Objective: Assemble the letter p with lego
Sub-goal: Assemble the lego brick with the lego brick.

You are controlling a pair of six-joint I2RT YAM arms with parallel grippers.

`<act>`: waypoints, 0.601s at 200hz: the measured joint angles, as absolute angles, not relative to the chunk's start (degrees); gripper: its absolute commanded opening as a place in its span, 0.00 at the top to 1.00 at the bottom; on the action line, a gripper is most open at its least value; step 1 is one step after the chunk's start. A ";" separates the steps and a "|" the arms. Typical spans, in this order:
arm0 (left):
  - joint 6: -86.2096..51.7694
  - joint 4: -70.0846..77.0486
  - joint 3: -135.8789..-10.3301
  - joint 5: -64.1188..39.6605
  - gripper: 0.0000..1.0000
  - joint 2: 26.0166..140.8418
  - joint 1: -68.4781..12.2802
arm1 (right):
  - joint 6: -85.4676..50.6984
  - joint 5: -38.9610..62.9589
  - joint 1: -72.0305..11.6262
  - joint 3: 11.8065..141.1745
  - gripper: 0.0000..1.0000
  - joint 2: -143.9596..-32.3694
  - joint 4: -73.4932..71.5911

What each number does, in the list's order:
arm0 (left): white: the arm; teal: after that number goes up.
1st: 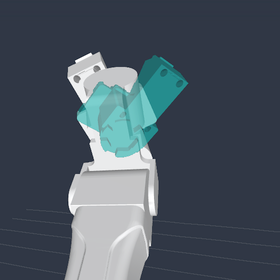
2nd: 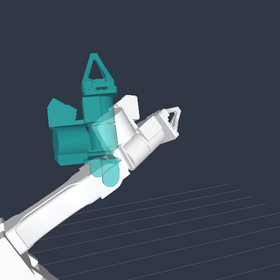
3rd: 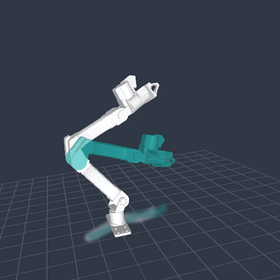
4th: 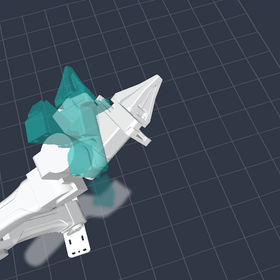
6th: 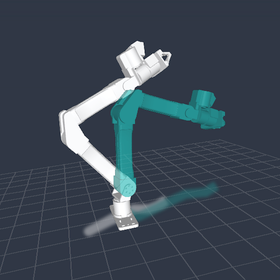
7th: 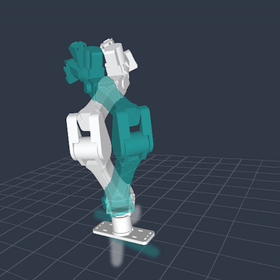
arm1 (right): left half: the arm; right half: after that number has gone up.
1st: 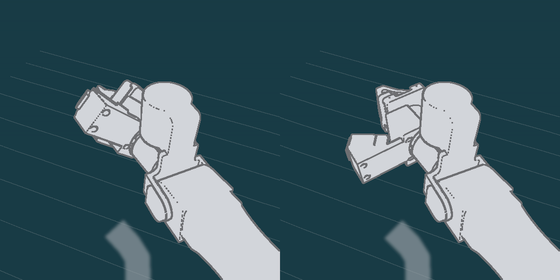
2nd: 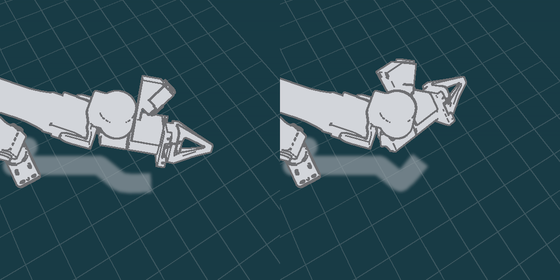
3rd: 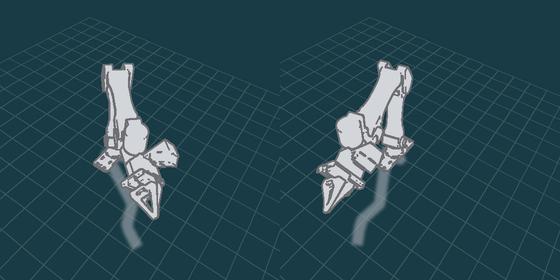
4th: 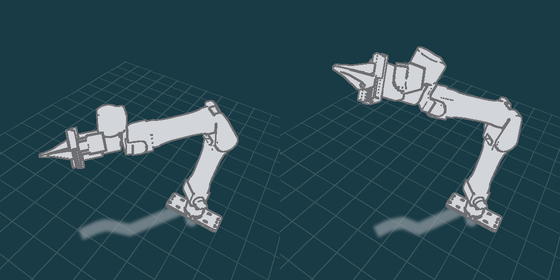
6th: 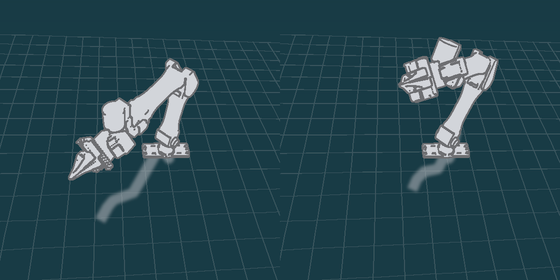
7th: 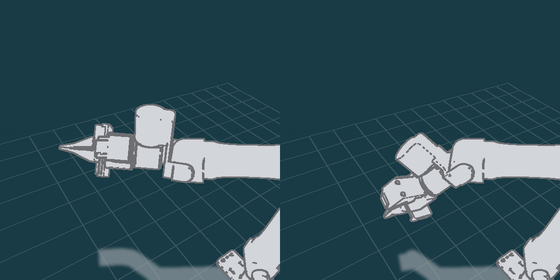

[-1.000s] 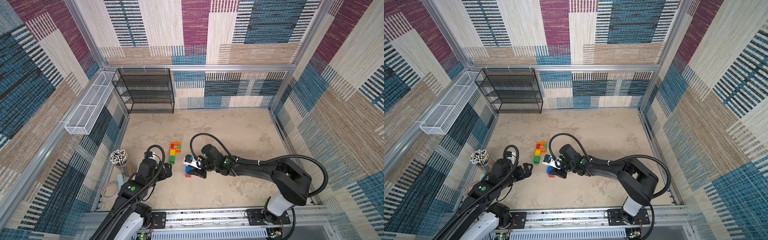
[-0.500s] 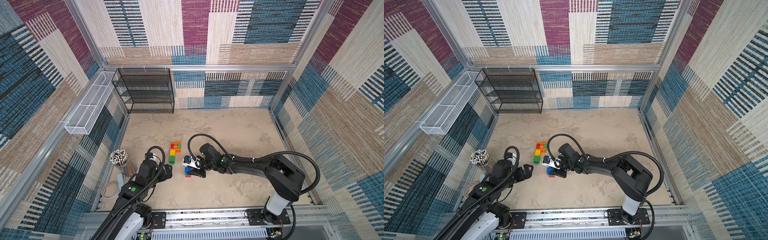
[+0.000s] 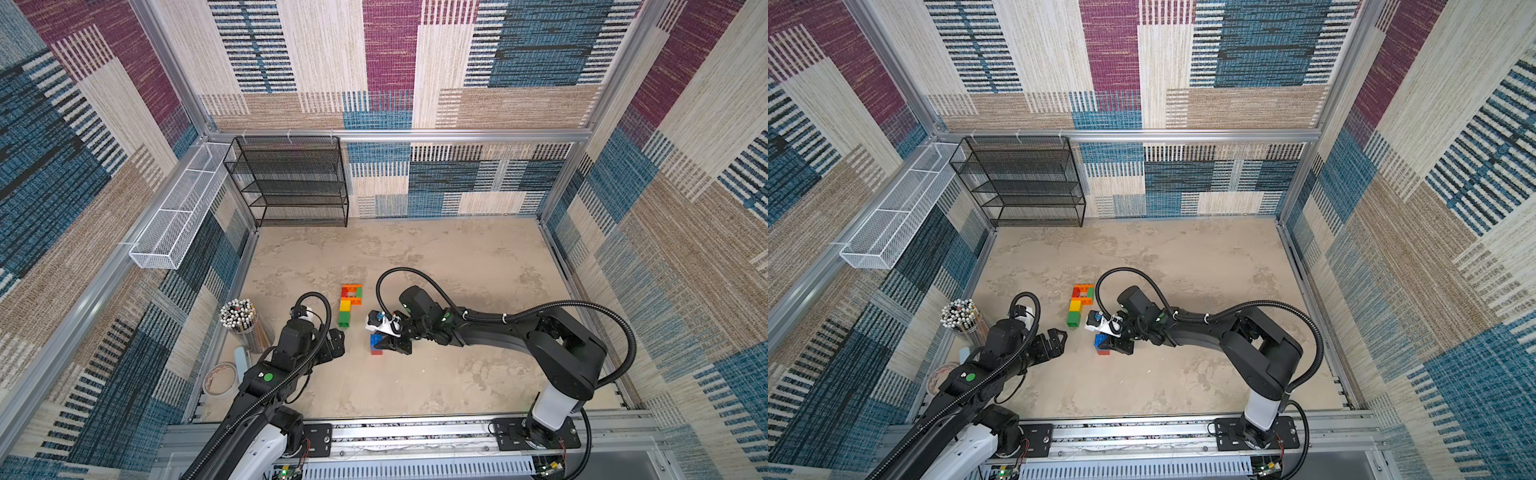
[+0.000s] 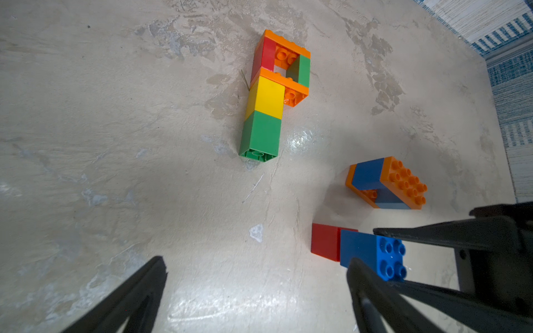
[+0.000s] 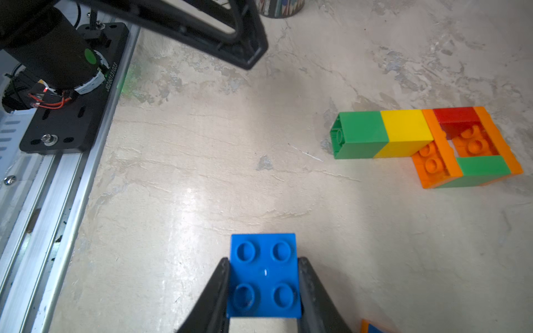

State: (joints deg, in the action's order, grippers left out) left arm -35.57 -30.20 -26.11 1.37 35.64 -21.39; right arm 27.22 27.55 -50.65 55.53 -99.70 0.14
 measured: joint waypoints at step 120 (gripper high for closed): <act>-35.55 -29.30 -25.76 1.34 0.01 36.42 -21.39 | 26.13 28.62 -50.17 54.98 0.94 -101.12 -2.04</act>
State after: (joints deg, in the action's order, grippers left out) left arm -35.55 -29.30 -25.76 1.34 36.42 -21.39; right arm 26.13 28.62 -50.17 54.98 -101.12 -2.04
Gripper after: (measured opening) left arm 0.994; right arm 0.356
